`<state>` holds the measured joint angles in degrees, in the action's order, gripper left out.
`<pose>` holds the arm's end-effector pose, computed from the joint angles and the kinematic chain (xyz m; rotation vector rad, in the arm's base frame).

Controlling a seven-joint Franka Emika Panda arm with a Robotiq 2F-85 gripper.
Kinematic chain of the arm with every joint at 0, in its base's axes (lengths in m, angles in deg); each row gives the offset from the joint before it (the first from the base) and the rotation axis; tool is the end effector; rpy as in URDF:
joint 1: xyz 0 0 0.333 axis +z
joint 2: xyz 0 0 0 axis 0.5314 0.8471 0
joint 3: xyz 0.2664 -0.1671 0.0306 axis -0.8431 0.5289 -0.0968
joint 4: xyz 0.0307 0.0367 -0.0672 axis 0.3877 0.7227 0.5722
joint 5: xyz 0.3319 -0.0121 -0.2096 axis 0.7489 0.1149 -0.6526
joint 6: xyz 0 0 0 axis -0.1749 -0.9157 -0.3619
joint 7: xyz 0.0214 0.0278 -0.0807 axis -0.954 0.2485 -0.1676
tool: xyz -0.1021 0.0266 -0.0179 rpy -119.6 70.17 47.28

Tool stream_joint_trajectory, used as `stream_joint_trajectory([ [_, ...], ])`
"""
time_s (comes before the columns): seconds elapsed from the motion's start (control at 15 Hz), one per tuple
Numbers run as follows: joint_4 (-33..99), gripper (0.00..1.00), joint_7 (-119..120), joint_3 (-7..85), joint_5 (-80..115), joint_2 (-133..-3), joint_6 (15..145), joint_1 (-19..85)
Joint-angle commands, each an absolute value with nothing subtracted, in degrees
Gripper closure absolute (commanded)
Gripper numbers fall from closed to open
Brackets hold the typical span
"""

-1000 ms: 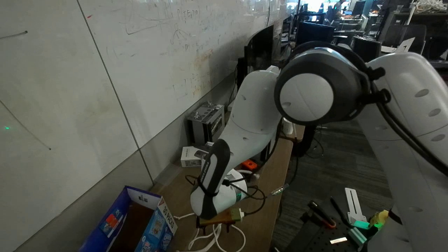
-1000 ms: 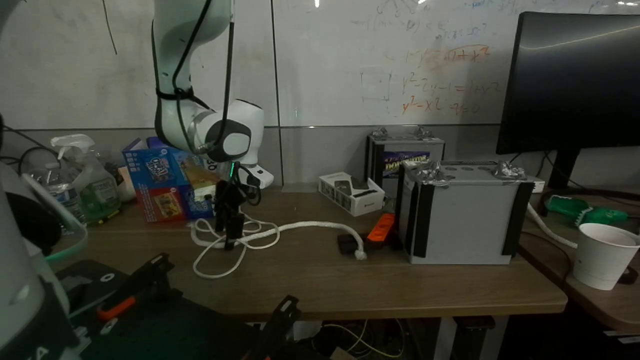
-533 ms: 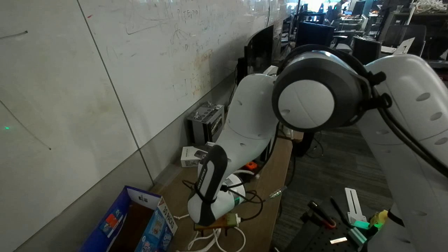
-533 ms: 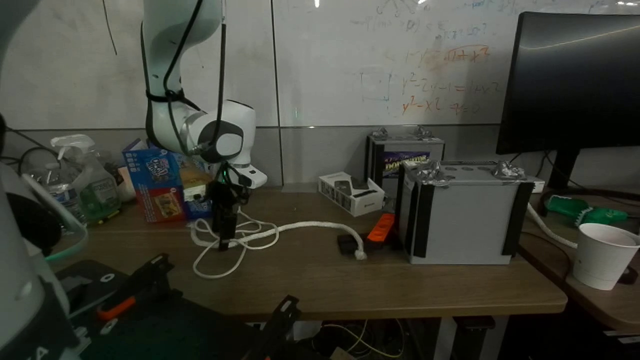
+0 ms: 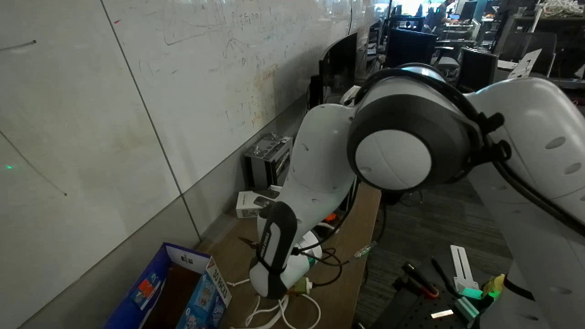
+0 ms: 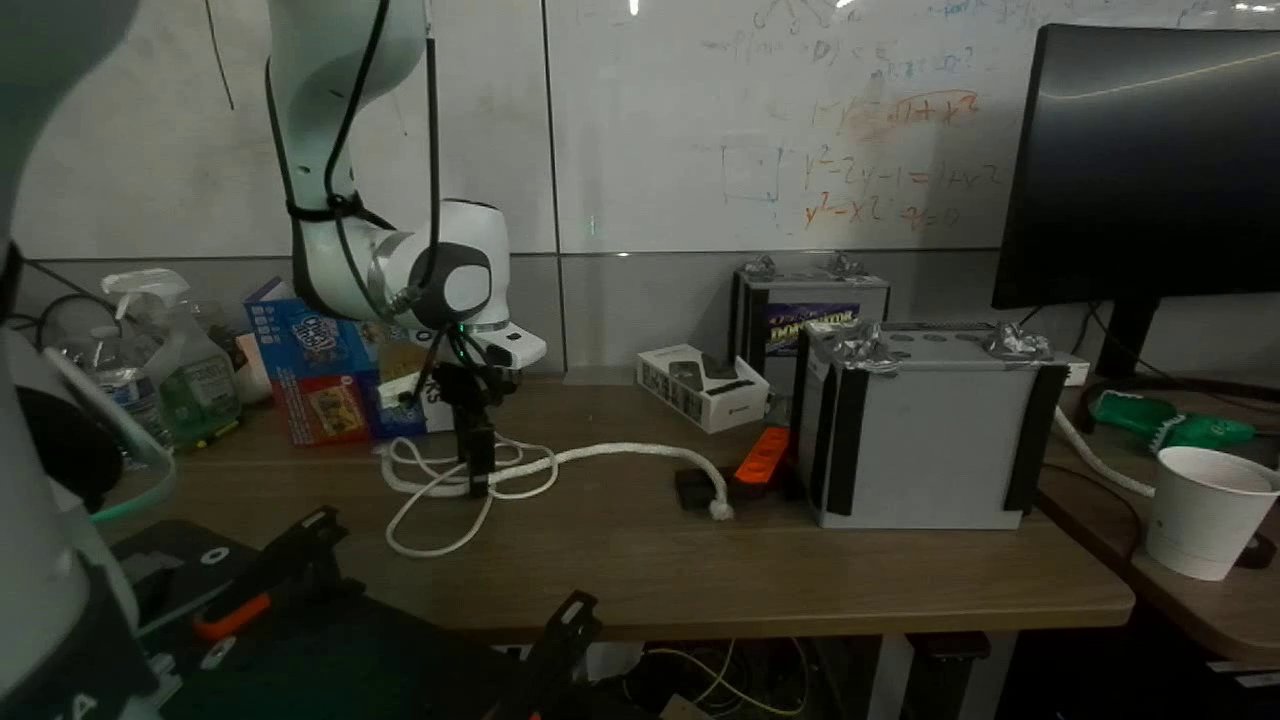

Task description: Put the white rope inside the blue box

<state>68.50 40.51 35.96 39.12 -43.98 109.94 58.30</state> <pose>0.4631 0.1981 0.0472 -2.9578 0.9965 0.1389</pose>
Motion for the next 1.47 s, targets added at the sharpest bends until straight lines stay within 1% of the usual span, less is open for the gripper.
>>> stream_joint_trajectory([
  [0.0, 67.3, 0.0, 44.1, 38.1, 36.6, -42.7, 110.9, 60.1],
  [0.8, 65.4, 0.0, 43.3, 36.5, 36.1, -42.5, 108.6, 56.5],
  [1.13, 63.8, 0.0, 39.2, 30.2, 37.9, -42.6, 102.4, 50.2],
  [1.4, 62.6, 0.0, 38.9, 27.6, 39.1, -42.2, 99.7, 47.8],
])
